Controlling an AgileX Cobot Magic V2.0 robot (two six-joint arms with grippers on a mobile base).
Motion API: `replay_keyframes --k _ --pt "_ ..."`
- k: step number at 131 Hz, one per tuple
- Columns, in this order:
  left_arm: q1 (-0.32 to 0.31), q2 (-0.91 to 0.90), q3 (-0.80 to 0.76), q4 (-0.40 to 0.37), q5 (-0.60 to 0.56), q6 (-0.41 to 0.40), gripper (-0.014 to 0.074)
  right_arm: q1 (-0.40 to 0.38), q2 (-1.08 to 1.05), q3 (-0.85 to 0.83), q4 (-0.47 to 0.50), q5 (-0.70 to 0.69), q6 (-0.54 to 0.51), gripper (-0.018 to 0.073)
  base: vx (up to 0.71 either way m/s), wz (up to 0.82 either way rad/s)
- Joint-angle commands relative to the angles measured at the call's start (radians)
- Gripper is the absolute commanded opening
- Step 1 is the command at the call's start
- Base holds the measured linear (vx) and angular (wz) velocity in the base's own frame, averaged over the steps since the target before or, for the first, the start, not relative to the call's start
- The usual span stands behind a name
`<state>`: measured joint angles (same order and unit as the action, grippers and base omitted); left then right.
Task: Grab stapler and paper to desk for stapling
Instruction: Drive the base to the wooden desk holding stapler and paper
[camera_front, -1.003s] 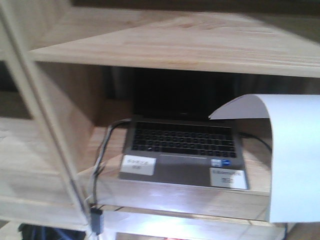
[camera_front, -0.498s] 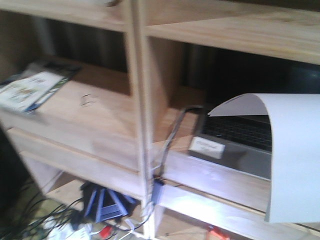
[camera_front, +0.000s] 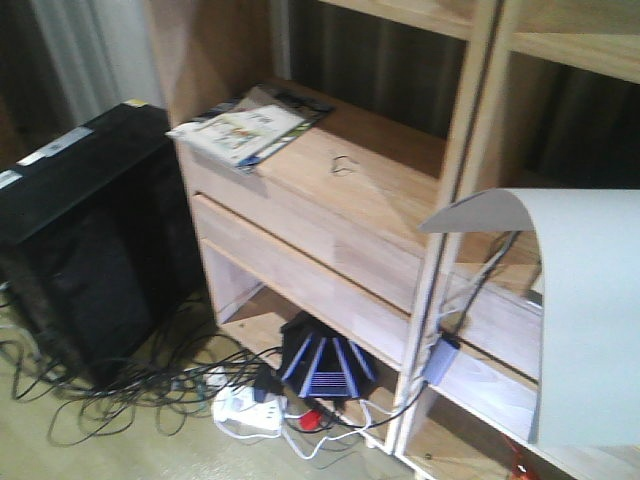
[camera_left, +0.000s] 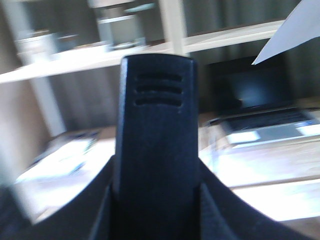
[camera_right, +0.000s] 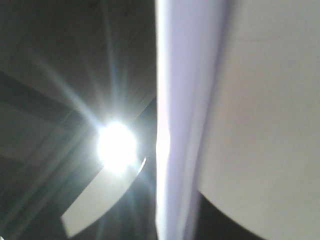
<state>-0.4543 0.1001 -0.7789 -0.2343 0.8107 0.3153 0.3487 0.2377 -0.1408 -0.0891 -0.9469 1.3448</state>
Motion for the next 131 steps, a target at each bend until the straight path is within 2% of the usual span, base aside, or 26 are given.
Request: replay_keyframes --k 1,131 --pt "-0.002 0.020 -0.023 -0.020 -0.118 -0.008 -0.0006 -0.001 0.010 -0.025 -0.007 -0.047 -0.004 -0.0006 -0.14 0.53" --pt "-0.002 0.020 -0.023 -0.020 -0.118 -0.008 0.0000 -0.001 0.010 -0.025 -0.007 -0.047 -0.004 -0.0006 -0.12 0.48"
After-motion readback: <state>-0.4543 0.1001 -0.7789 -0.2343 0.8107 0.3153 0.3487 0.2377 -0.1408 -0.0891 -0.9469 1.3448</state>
